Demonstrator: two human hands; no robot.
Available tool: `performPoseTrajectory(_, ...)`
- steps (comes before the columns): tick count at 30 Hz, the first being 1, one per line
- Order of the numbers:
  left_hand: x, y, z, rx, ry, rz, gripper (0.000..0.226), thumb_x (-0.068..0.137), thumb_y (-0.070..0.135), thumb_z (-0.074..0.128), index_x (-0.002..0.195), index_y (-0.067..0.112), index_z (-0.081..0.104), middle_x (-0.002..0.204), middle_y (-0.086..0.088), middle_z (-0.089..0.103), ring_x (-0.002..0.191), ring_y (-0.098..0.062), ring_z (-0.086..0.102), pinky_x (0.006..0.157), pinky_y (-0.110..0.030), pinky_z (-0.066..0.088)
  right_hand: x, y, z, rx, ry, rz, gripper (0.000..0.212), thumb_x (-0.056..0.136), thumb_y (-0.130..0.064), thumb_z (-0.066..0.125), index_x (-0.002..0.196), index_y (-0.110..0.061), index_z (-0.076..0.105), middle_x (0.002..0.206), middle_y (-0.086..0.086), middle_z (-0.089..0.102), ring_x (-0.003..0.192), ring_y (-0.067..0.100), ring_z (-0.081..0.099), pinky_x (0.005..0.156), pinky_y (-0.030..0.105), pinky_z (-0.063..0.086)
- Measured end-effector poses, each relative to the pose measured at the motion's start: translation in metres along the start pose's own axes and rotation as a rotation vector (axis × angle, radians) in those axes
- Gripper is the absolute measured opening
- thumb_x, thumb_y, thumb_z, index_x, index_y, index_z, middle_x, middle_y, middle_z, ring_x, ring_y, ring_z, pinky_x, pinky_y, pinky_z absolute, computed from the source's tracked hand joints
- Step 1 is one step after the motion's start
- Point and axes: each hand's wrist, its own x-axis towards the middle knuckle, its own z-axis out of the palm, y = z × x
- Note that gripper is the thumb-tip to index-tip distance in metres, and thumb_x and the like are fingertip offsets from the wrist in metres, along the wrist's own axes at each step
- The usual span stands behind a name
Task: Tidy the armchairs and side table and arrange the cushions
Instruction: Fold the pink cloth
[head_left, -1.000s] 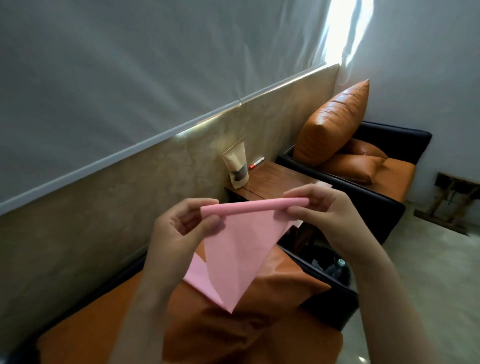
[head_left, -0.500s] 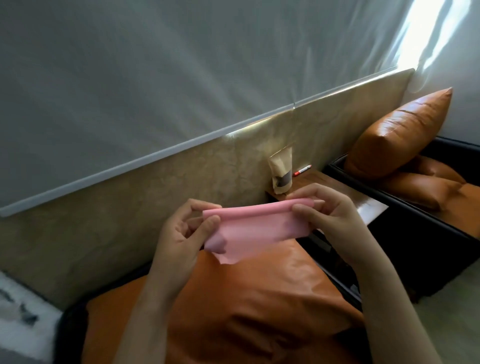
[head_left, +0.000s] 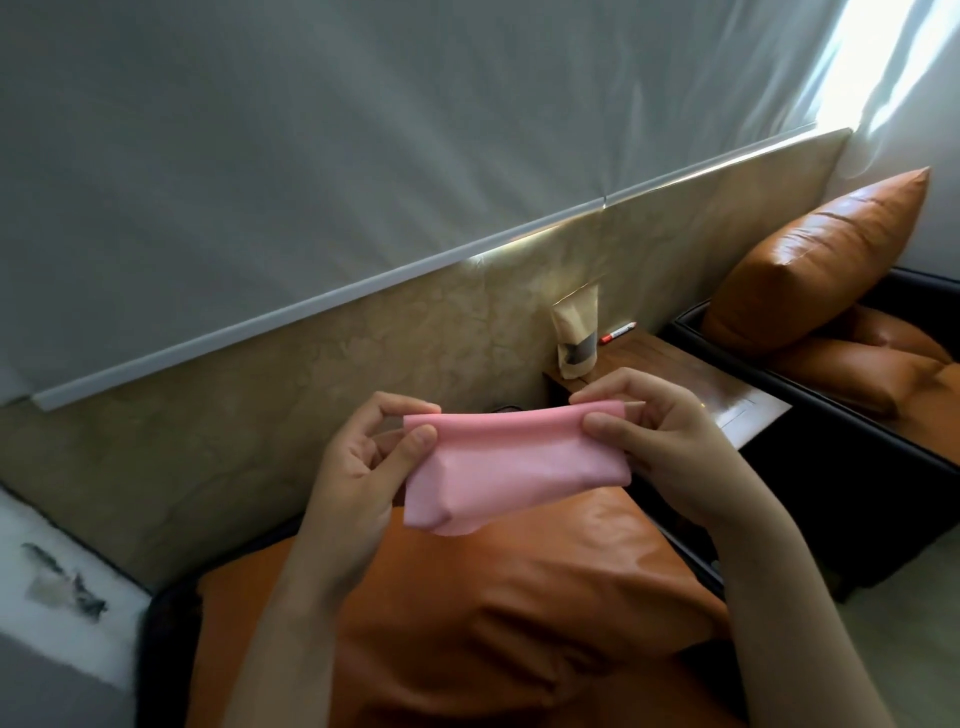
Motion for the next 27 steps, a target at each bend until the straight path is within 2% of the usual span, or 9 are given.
performPoseTrajectory(4, -0.013, 0.003, -0.002, -0.012, -0.015, 0.009, 0.015, 0.084, 0.022, 0.057, 0.096, 0.014, 0.059, 0.078, -0.005, 0.069, 0.07, -0.019, 0.063, 0.051, -0.026, 0.05, -0.01, -0.004, 0.007, 0.016, -0.024, 0.005, 0.039, 0.064, -0.048, 0.083, 0.089, -0.02, 0.071, 0.077, 0.012, 0.068, 0.065, 0.019, 0.061, 0.054, 0.026, 0.05)
performPoseTrajectory(8, -0.026, 0.006, -0.005, -0.04, -0.044, -0.009, 0.009, 0.084, 0.022, 0.058, 0.091, 0.019, 0.061, 0.076, -0.007, 0.068, 0.067, -0.018, 0.061, 0.053, -0.027, 0.048, -0.023, -0.011, 0.009, 0.036, -0.07, 0.005, 0.025, 0.072, -0.035, 0.082, 0.089, -0.02, 0.071, 0.073, 0.009, 0.068, 0.06, 0.015, 0.062, 0.051, 0.022, 0.049)
performPoseTrajectory(10, -0.033, 0.007, -0.007, -0.016, -0.089, -0.014, 0.002, 0.087, 0.024, 0.061, 0.089, 0.023, 0.061, 0.075, -0.008, 0.066, 0.066, -0.019, 0.058, 0.052, -0.027, 0.044, -0.028, -0.013, 0.009, 0.012, -0.099, 0.037, 0.028, 0.07, -0.039, 0.082, 0.089, -0.021, 0.071, 0.072, 0.009, 0.067, 0.058, 0.014, 0.06, 0.049, 0.02, 0.047)
performPoseTrajectory(15, -0.045, 0.012, -0.013, 0.07, -0.112, -0.012, 0.011, 0.087, 0.026, 0.053, 0.095, 0.018, 0.055, 0.076, -0.011, 0.064, 0.068, -0.022, 0.054, 0.051, -0.026, 0.043, -0.034, -0.011, 0.015, -0.018, -0.119, 0.092, 0.04, 0.066, -0.049, 0.083, 0.091, -0.022, 0.069, 0.079, 0.015, 0.066, 0.066, 0.024, 0.058, 0.054, 0.027, 0.048)
performPoseTrajectory(17, -0.046, 0.014, -0.014, 0.062, -0.078, 0.002, 0.014, 0.088, 0.024, 0.054, 0.098, 0.014, 0.055, 0.081, -0.012, 0.065, 0.072, -0.022, 0.058, 0.056, -0.027, 0.046, -0.033, -0.011, 0.021, -0.005, -0.095, 0.065, 0.028, 0.072, -0.04, 0.08, 0.09, -0.022, 0.07, 0.079, 0.014, 0.068, 0.066, 0.022, 0.061, 0.053, 0.026, 0.05)
performPoseTrajectory(19, -0.044, 0.016, -0.015, 0.047, -0.021, 0.006, 0.016, 0.087, 0.021, 0.055, 0.101, 0.014, 0.057, 0.089, -0.011, 0.067, 0.077, -0.023, 0.061, 0.062, -0.031, 0.049, -0.031, -0.011, 0.028, 0.031, -0.056, 0.02, 0.01, 0.078, -0.019, 0.072, 0.087, -0.021, 0.071, 0.076, 0.01, 0.069, 0.063, 0.018, 0.061, 0.051, 0.024, 0.05)
performPoseTrajectory(21, -0.042, 0.017, -0.017, 0.045, 0.008, 0.03, 0.016, 0.086, 0.019, 0.057, 0.101, 0.017, 0.061, 0.094, -0.01, 0.068, 0.08, -0.021, 0.063, 0.064, -0.032, 0.05, -0.029, -0.012, 0.034, 0.058, -0.014, -0.021, 0.017, 0.075, -0.009, 0.066, 0.084, -0.023, 0.072, 0.075, 0.009, 0.069, 0.063, 0.016, 0.06, 0.054, 0.023, 0.051)
performPoseTrajectory(24, -0.04, 0.016, -0.019, 0.046, 0.005, 0.057, 0.016, 0.084, 0.018, 0.057, 0.095, 0.023, 0.068, 0.096, -0.003, 0.069, 0.082, -0.013, 0.064, 0.063, -0.023, 0.053, -0.026, -0.011, 0.036, 0.055, 0.01, -0.075, 0.021, 0.074, -0.007, 0.065, 0.084, -0.023, 0.074, 0.075, 0.006, 0.069, 0.067, 0.013, 0.061, 0.061, 0.021, 0.05)
performPoseTrajectory(27, -0.038, 0.015, -0.021, 0.024, 0.017, 0.029, 0.017, 0.082, 0.018, 0.058, 0.091, 0.024, 0.07, 0.094, 0.002, 0.071, 0.081, -0.012, 0.065, 0.062, -0.026, 0.055, -0.021, -0.012, 0.036, 0.03, 0.029, -0.102, 0.022, 0.075, -0.006, 0.065, 0.086, -0.022, 0.075, 0.077, 0.005, 0.071, 0.071, 0.015, 0.063, 0.067, 0.024, 0.051)
